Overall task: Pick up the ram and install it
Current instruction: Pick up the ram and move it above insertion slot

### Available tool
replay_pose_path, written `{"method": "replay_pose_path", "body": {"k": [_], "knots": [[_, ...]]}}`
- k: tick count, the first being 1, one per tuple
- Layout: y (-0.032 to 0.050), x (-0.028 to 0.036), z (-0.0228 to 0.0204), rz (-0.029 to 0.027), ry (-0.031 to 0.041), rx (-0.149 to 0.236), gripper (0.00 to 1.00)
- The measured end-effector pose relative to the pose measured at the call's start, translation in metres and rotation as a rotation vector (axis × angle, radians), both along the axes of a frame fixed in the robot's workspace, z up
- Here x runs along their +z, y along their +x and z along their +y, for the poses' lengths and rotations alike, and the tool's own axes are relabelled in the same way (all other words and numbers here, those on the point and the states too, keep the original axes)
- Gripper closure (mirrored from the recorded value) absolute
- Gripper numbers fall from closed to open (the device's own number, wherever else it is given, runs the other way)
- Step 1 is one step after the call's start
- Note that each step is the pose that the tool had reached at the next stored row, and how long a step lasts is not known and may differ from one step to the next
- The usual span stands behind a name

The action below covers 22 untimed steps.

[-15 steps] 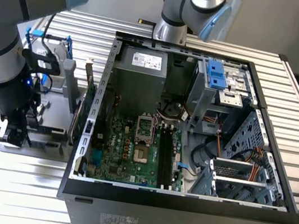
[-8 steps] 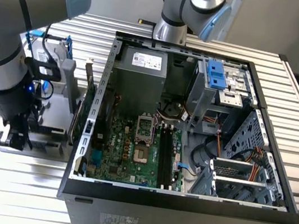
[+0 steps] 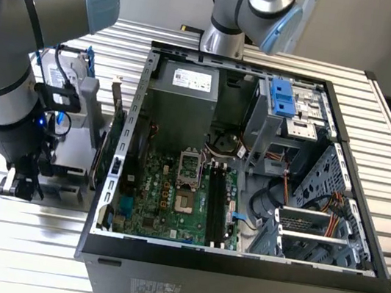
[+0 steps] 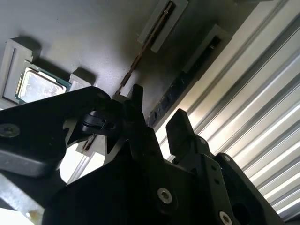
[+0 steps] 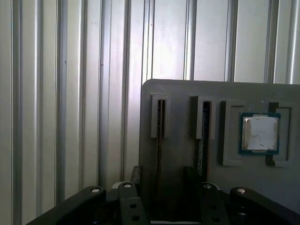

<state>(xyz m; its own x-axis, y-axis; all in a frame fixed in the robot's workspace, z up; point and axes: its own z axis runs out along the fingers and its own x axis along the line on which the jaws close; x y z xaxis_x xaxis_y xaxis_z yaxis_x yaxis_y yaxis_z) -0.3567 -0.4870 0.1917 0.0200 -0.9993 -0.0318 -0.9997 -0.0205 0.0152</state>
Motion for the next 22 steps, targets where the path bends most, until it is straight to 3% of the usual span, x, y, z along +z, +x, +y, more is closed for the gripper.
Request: {"method": "replay_pose_path", "body": {"k": [9, 10, 22], "knots": [[0.0000, -0.0002, 0.0000, -0.0001, 0.0001, 0.000, 0.00], [0.0000, -0.0002, 0.0000, -0.0002, 0.0001, 0.000, 1.00], [0.0000, -0.0003, 0.0000, -0.0001, 0.0000, 0.000, 1.00]]}}
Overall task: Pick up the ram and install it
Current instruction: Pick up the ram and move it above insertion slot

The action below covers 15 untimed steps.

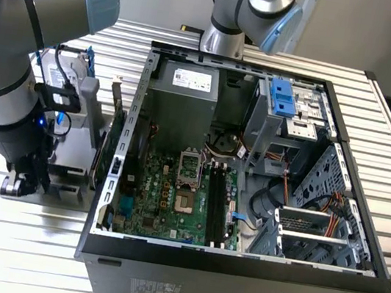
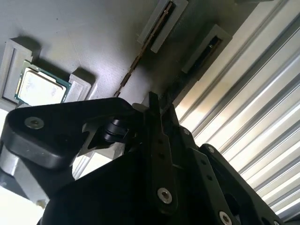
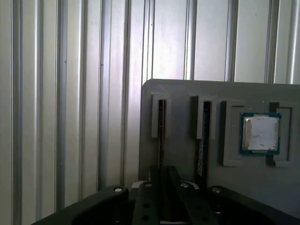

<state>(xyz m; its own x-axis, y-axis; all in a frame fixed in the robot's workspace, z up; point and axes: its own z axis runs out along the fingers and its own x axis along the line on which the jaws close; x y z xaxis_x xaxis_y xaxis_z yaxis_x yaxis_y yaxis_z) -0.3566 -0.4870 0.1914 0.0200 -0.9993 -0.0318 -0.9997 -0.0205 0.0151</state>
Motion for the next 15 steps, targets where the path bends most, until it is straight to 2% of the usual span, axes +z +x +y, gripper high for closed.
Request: {"method": "replay_pose_path", "body": {"k": [11, 15], "knots": [[0.0000, 0.0001, 0.0000, -0.0001, 0.0002, 0.000, 1.00], [0.0000, 0.0055, 0.0000, 0.0000, 0.0001, 0.000, 1.00]]}}
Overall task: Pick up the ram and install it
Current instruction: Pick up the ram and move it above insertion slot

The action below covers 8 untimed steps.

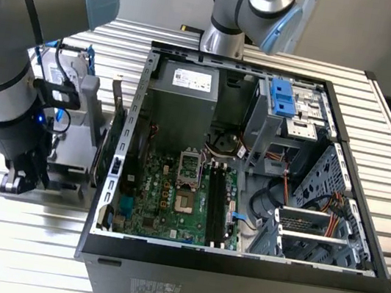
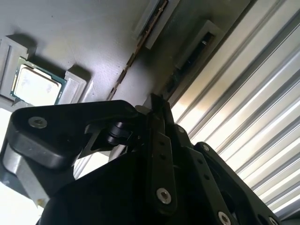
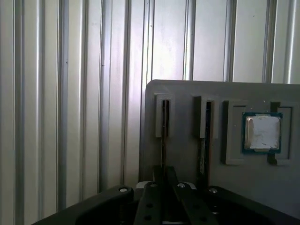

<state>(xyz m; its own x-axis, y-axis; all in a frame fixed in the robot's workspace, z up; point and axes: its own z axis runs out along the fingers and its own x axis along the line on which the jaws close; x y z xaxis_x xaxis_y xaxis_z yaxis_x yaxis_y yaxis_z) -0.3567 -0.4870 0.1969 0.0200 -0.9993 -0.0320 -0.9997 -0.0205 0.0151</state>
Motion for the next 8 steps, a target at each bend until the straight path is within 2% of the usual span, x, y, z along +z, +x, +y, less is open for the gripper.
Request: {"method": "replay_pose_path", "body": {"k": [8], "knots": [[0.0000, 0.0148, 0.0000, 0.0000, 0.0000, 0.000, 1.00]]}}
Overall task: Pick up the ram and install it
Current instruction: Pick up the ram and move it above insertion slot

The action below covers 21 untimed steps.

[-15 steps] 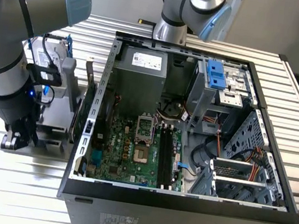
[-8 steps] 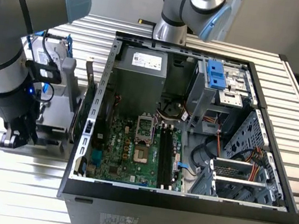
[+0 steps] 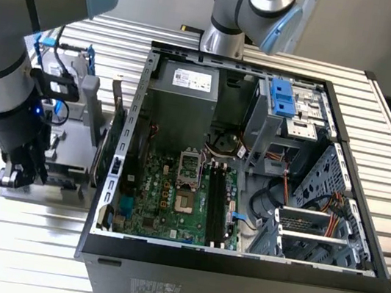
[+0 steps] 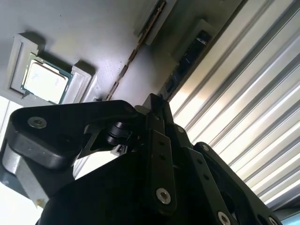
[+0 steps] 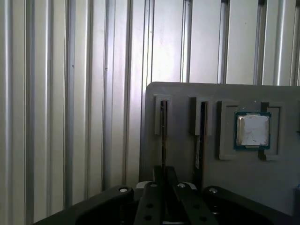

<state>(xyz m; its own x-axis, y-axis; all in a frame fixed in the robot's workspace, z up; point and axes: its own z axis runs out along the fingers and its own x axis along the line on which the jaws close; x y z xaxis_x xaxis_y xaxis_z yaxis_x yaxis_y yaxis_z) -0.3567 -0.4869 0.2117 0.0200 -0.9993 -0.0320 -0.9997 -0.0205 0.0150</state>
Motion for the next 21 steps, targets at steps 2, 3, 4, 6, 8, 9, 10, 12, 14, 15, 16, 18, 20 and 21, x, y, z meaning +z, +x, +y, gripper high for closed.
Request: {"method": "replay_pose_path", "body": {"k": [2, 3, 4, 6, 8, 9, 10, 12, 14, 15, 16, 18, 20, 21], "knots": [[0.0000, 0.0021, 0.0000, 0.0000, 0.0000, 0.000, 1.00], [0.0000, 0.0028, 0.0000, 0.0000, 0.0000, 0.000, 1.00], [0.0000, 0.0034, 0.0000, 0.0000, 0.0000, 0.000, 1.00], [0.0000, 0.0058, 0.0000, 0.0000, 0.0000, 0.000, 1.00], [0.0000, 0.0084, 0.0000, 0.0000, 0.0000, -0.001, 1.00], [0.0000, 0.0097, 0.0000, 0.0001, -0.0001, -0.002, 1.00], [0.0000, 0.0110, 0.0000, 0.0001, -0.0001, -0.003, 1.00], [0.0000, 0.0139, 0.0000, 0.0001, -0.0001, -0.007, 1.00], [0.0000, 0.0177, 0.0000, 0.0000, 0.0000, -0.010, 1.00], [0.0000, 0.0199, 0.0000, 0.0000, 0.0000, -0.011, 1.00], [0.0000, 0.0220, 0.0000, 0.0000, -0.0001, -0.012, 1.00], [0.0000, 0.0260, 0.0000, 0.0000, -0.0001, -0.013, 1.00], [0.0000, 0.0299, 0.0000, 0.0000, 0.0000, -0.014, 1.00], [0.0000, 0.0319, 0.0000, 0.0000, 0.0000, -0.015, 1.00]]}}
